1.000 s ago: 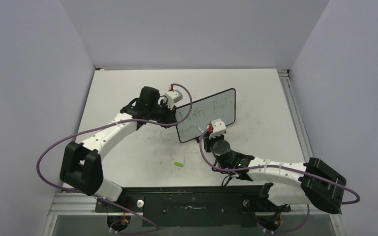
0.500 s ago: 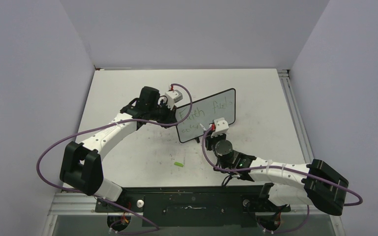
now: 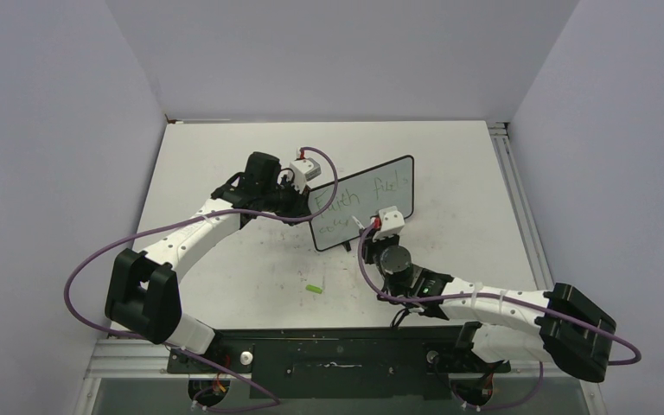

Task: Write a sentence on the whiteboard

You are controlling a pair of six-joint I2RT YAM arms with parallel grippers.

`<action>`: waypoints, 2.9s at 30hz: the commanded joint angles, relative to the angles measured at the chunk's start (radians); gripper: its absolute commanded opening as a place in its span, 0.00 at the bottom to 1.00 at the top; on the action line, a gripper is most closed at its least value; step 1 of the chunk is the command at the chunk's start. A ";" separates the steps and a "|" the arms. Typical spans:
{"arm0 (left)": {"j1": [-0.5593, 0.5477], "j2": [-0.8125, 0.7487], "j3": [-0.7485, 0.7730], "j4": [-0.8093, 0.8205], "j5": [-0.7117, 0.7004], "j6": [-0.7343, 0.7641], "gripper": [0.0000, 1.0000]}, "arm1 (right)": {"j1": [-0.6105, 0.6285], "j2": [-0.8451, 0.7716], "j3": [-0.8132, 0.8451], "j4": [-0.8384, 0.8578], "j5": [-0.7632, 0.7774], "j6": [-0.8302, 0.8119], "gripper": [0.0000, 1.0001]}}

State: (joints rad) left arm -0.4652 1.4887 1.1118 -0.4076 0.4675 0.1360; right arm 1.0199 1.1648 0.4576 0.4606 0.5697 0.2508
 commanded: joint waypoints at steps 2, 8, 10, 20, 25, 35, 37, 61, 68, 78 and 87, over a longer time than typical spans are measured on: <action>-0.004 -0.011 0.018 -0.029 -0.041 0.042 0.00 | -0.010 -0.060 -0.011 0.007 0.026 0.019 0.05; -0.004 -0.012 0.016 -0.029 -0.041 0.042 0.00 | -0.034 -0.048 -0.020 0.024 0.002 0.025 0.05; -0.004 -0.010 0.016 -0.028 -0.041 0.041 0.00 | -0.041 -0.043 -0.021 0.029 -0.006 0.028 0.05; -0.004 -0.007 0.018 -0.028 -0.041 0.042 0.00 | -0.062 -0.024 -0.021 0.052 -0.058 0.033 0.05; -0.004 -0.007 0.018 -0.028 -0.040 0.042 0.00 | -0.061 -0.018 -0.019 0.058 -0.064 0.029 0.05; -0.004 -0.008 0.017 -0.028 -0.039 0.042 0.00 | -0.061 0.000 -0.017 0.049 -0.082 0.025 0.05; -0.004 -0.008 0.017 -0.029 -0.040 0.042 0.00 | -0.061 0.007 -0.016 0.042 -0.082 0.029 0.05; -0.004 -0.008 0.017 -0.029 -0.040 0.042 0.00 | -0.060 0.013 -0.022 0.047 -0.016 0.033 0.05; -0.004 -0.008 0.018 -0.028 -0.039 0.042 0.00 | -0.060 -0.012 -0.014 0.062 0.000 0.014 0.05; -0.004 -0.008 0.017 -0.029 -0.038 0.042 0.00 | -0.057 -0.019 -0.001 0.072 -0.018 0.004 0.05; -0.004 -0.012 0.017 -0.028 -0.038 0.042 0.00 | -0.049 -0.037 0.004 0.072 -0.014 -0.003 0.05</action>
State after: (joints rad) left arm -0.4652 1.4887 1.1118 -0.4076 0.4675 0.1356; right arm 0.9634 1.1576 0.4404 0.4721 0.5358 0.2573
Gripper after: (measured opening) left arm 0.105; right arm 0.164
